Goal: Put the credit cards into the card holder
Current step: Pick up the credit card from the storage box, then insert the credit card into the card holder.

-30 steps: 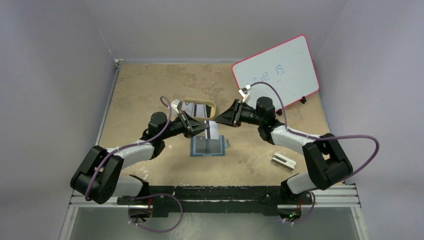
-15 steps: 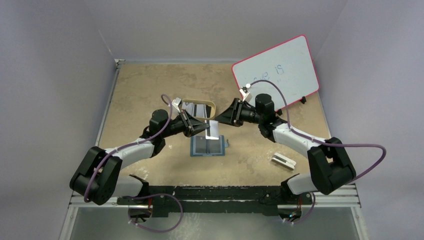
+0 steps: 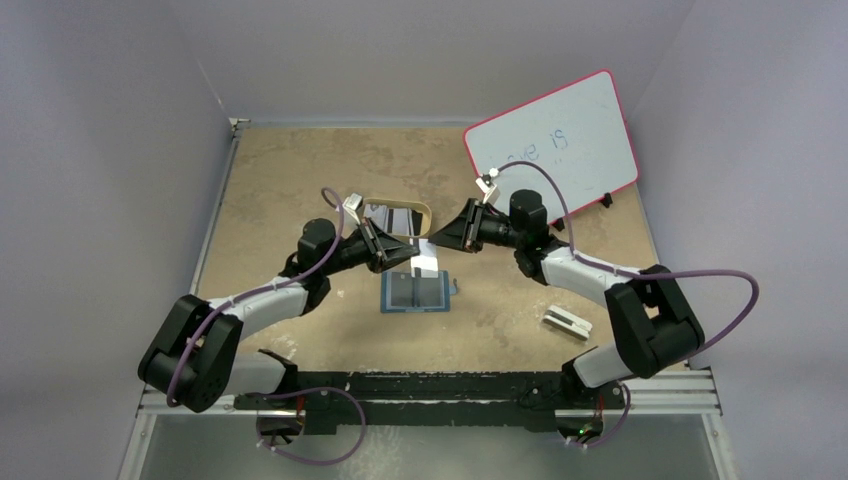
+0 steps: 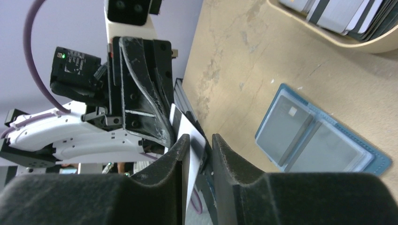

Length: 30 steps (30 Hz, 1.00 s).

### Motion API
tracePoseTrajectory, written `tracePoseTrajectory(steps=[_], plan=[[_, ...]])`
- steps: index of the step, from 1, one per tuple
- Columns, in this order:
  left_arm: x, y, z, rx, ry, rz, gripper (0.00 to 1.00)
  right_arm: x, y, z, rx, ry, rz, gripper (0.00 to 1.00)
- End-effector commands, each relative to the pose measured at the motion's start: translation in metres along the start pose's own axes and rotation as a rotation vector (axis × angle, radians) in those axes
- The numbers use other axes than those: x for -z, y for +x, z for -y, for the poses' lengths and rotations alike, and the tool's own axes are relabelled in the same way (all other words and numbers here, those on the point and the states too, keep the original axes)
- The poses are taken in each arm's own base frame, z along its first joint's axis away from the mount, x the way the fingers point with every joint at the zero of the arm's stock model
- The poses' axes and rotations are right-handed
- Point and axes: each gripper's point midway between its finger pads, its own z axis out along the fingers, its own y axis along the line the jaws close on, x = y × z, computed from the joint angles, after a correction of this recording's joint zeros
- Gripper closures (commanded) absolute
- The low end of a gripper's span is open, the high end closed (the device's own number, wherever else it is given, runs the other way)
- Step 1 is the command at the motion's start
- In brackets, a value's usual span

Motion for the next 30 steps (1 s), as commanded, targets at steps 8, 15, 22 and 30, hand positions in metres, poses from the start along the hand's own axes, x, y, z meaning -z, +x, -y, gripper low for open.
tracePoseTrajectory(steps=[8, 15, 22, 30], plan=[[-0.002, -0.002, -0.01, -0.1, -0.075, -0.013, 0.7, 0.003, 0.003, 0.005, 0.049, 0.005, 0.042, 1.0], [0.046, -0.021, -0.114, -0.346, -0.681, -0.001, 0.66, 0.003, 0.001, 0.04, 0.028, 0.153, 0.123, 1.0], [0.051, -0.011, -0.147, -0.33, -0.723, -0.029, 0.68, -0.013, 0.009, 0.068, 0.007, 0.234, 0.124, 1.0], [0.055, -0.001, -0.181, -0.31, -0.773, -0.072, 0.75, -0.029, 0.021, 0.096, -0.024, 0.291, 0.093, 1.0]])
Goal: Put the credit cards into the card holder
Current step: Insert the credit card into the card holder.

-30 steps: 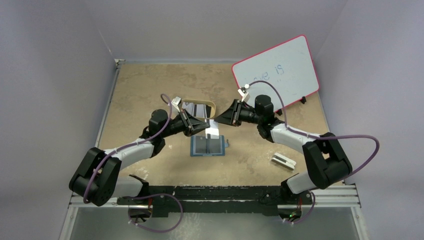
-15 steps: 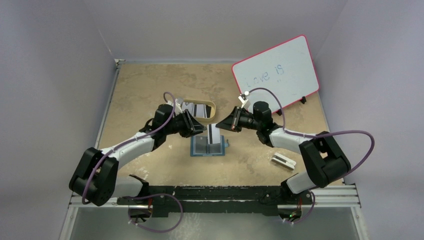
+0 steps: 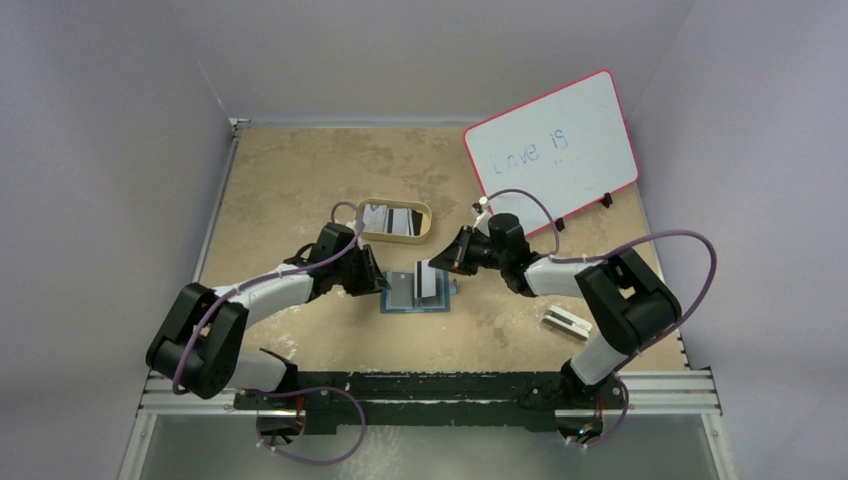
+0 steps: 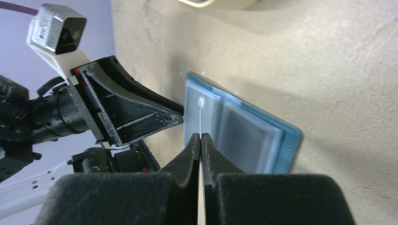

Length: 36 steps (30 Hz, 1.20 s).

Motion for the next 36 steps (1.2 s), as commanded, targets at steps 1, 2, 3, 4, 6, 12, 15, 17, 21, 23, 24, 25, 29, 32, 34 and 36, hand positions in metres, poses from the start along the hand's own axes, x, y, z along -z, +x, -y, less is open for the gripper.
tracePoseTrajectory(steps=[1, 2, 3, 4, 6, 12, 15, 17, 21, 23, 24, 25, 29, 32, 34, 36], plan=[[-0.008, 0.001, -0.008, -0.041, -0.007, 0.015, 0.75, -0.009, -0.013, -0.007, 0.039, -0.01, 0.054, 1.0], [-0.009, 0.003, -0.011, -0.038, -0.013, 0.012, 0.76, -0.009, -0.012, -0.003, 0.033, -0.003, 0.052, 1.0], [-0.01, 0.006, -0.014, -0.036, -0.022, 0.003, 0.76, -0.01, -0.012, -0.002, 0.029, -0.003, 0.052, 1.0], [-0.011, 0.008, -0.017, -0.036, -0.028, -0.001, 0.77, -0.011, -0.01, -0.001, 0.025, -0.001, 0.05, 1.0], [-0.012, 0.01, -0.021, -0.031, -0.041, -0.003, 0.78, -0.014, -0.008, 0.0, 0.021, 0.0, 0.044, 1.0], [-0.013, 0.011, -0.023, -0.023, -0.053, -0.005, 0.81, -0.016, -0.006, 0.011, 0.04, 0.046, 0.038, 1.0], [-0.013, 0.011, -0.026, -0.023, -0.065, -0.002, 0.83, -0.013, -0.004, 0.017, 0.051, 0.07, 0.043, 1.0], [-0.013, 0.012, -0.029, -0.018, -0.079, -0.001, 0.84, -0.011, -0.001, 0.021, 0.058, 0.084, 0.054, 1.0], [-0.015, 0.013, -0.033, -0.005, -0.097, -0.005, 0.85, -0.012, 0.006, 0.027, 0.091, 0.113, 0.05, 1.0], [-0.015, 0.013, -0.034, -0.004, -0.099, -0.001, 0.85, -0.013, 0.006, 0.027, 0.098, 0.116, 0.052, 1.0], [-0.015, 0.013, -0.034, -0.004, -0.103, -0.001, 0.85, -0.012, 0.005, 0.028, 0.101, 0.123, 0.053, 1.0], [-0.016, 0.013, -0.036, -0.004, -0.108, 0.0, 0.85, -0.012, 0.005, 0.028, 0.105, 0.129, 0.056, 1.0], [-0.017, 0.015, -0.039, 0.001, -0.119, -0.006, 0.85, -0.006, 0.0, 0.029, 0.13, 0.15, 0.083, 1.0], [-0.017, 0.015, -0.041, 0.002, -0.128, -0.005, 0.85, -0.002, 0.0, 0.028, 0.135, 0.146, 0.092, 1.0], [-0.017, 0.016, -0.041, 0.002, -0.13, -0.006, 0.85, -0.002, 0.002, 0.028, 0.137, 0.146, 0.088, 1.0], [-0.018, 0.015, -0.042, 0.006, -0.133, -0.005, 0.85, -0.003, 0.003, 0.028, 0.144, 0.15, 0.081, 1.0]])
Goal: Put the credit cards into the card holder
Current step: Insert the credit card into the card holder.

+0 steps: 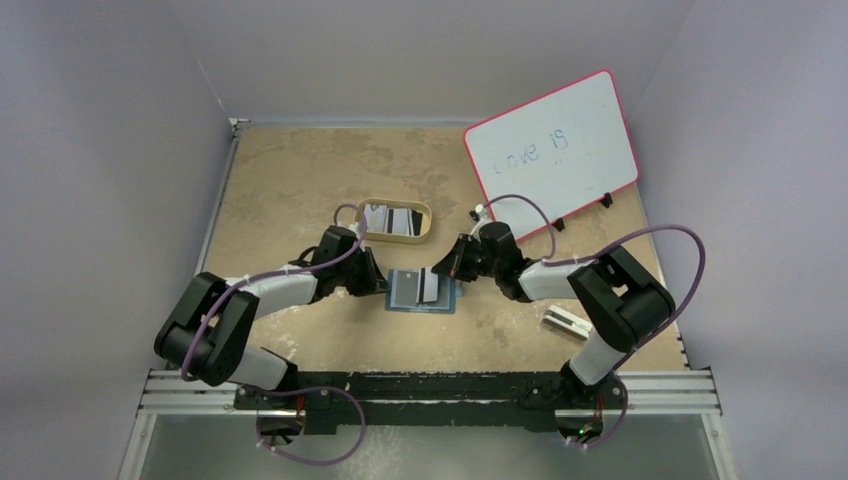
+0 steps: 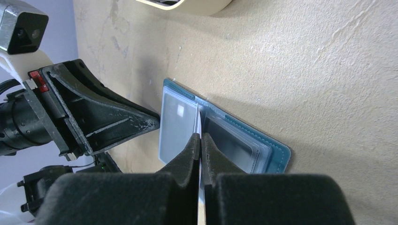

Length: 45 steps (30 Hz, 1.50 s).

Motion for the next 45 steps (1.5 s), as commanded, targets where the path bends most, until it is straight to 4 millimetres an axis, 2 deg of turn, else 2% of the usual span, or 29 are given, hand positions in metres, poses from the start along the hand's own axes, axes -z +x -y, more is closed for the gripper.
tracePoseTrajectory(steps=[1, 11, 17, 30, 39, 45], plan=[[-0.005, 0.022, -0.043, 0.015, -0.162, -0.043, 0.85, 0.001, 0.003, 0.007, 0.05, 0.044, 0.013, 1.0], [-0.006, 0.026, -0.048, 0.033, -0.173, -0.035, 0.86, -0.007, 0.028, 0.005, 0.048, 0.056, -0.025, 1.0], [-0.004, 0.023, -0.052, 0.031, -0.193, -0.014, 0.86, 0.002, 0.026, 0.009, 0.031, 0.09, 0.004, 1.0], [0.001, 0.025, -0.057, 0.029, -0.22, -0.009, 0.87, 0.005, 0.028, 0.022, 0.001, 0.165, 0.059, 1.0], [0.001, 0.024, -0.06, 0.03, -0.23, -0.002, 0.87, 0.012, 0.026, 0.018, 0.025, 0.184, 0.081, 1.0], [-0.001, 0.027, -0.062, 0.032, -0.233, -0.013, 0.87, 0.006, 0.033, 0.023, 0.032, 0.195, 0.051, 1.0]])
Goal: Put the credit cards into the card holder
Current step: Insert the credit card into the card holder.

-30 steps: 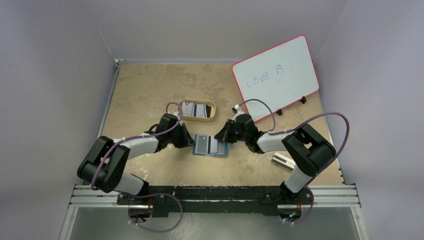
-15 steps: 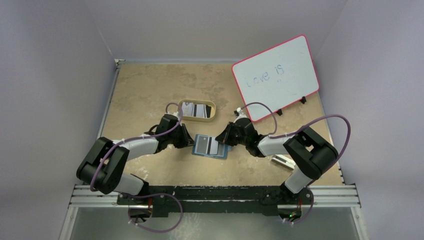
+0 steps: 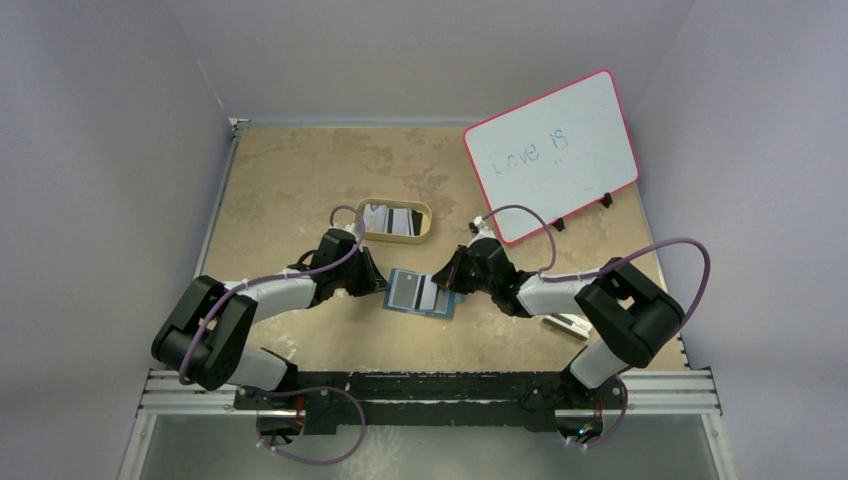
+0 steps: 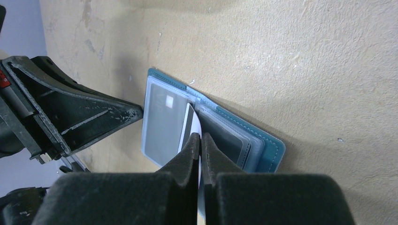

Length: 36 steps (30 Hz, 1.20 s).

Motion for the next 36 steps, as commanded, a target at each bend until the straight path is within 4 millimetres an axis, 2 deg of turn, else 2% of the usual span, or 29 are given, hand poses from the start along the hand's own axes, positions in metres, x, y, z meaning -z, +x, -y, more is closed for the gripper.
tracePoseTrajectory(steps=[1, 10, 16, 23, 31, 36], plan=[[0.001, 0.031, -0.058, 0.005, -0.218, -0.069, 0.87, -0.003, 0.012, 0.019, 0.023, 0.072, -0.03, 1.0], [0.004, 0.029, -0.051, 0.025, -0.188, -0.054, 0.87, -0.013, 0.014, 0.017, 0.022, 0.069, -0.05, 1.0], [0.007, 0.029, -0.036, 0.069, -0.117, -0.036, 0.88, -0.022, 0.001, 0.01, 0.011, 0.059, 0.003, 1.0], [0.01, 0.031, -0.028, 0.111, -0.068, -0.017, 0.88, -0.02, -0.01, 0.004, -0.016, 0.044, 0.059, 1.0], [0.007, 0.036, -0.009, 0.186, 0.037, 0.002, 0.88, -0.035, 0.002, 0.003, -0.017, 0.025, 0.008, 1.0], [0.007, 0.034, -0.007, 0.194, 0.042, 0.017, 0.89, -0.034, 0.001, 0.0, -0.017, 0.018, 0.018, 1.0]])
